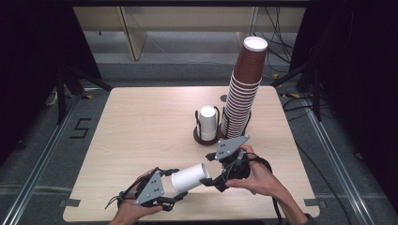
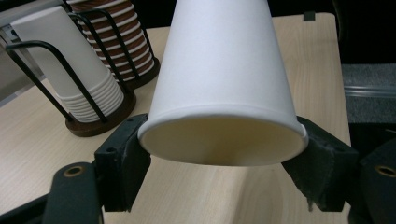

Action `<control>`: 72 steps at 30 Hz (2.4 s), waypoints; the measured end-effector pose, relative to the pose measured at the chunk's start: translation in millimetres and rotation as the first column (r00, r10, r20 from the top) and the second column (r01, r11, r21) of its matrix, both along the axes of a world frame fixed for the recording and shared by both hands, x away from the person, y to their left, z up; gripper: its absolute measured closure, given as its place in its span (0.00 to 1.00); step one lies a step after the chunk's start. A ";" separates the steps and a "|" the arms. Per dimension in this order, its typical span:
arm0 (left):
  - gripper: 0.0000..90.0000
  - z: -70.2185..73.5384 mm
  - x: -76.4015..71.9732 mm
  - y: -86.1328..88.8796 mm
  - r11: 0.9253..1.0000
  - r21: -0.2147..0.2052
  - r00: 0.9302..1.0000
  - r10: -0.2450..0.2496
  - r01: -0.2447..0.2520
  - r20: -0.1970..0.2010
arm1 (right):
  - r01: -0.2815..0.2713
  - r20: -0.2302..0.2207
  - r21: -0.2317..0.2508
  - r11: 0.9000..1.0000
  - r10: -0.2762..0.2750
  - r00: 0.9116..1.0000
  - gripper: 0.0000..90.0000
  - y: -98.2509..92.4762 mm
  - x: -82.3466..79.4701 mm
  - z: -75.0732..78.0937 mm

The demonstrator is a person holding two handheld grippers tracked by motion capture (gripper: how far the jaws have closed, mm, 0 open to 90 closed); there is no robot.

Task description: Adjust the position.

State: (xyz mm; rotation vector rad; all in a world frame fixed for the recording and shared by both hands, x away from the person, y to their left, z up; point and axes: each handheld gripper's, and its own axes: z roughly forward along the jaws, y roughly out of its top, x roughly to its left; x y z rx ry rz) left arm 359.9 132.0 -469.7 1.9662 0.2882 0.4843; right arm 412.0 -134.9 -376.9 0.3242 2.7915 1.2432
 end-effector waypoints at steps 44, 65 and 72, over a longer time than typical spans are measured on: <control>0.16 6.2 -1.4 6.9 0.962 -0.250 0.993 -0.117 0.108 -0.022 | -0.329 0.005 -0.003 0.944 0.329 0.944 0.39 -3.5 9.9 -23.7; 0.23 9.3 -1.5 6.3 0.928 -0.356 0.989 -0.137 0.109 -0.055 | -0.353 -0.008 0.071 0.933 0.355 0.935 0.38 -1.5 11.7 -26.6; 0.26 9.9 -0.2 6.4 0.944 -0.315 0.989 -0.131 0.101 -0.075 | -0.328 -0.028 0.026 0.944 0.329 0.944 0.33 0.1 10.1 -29.8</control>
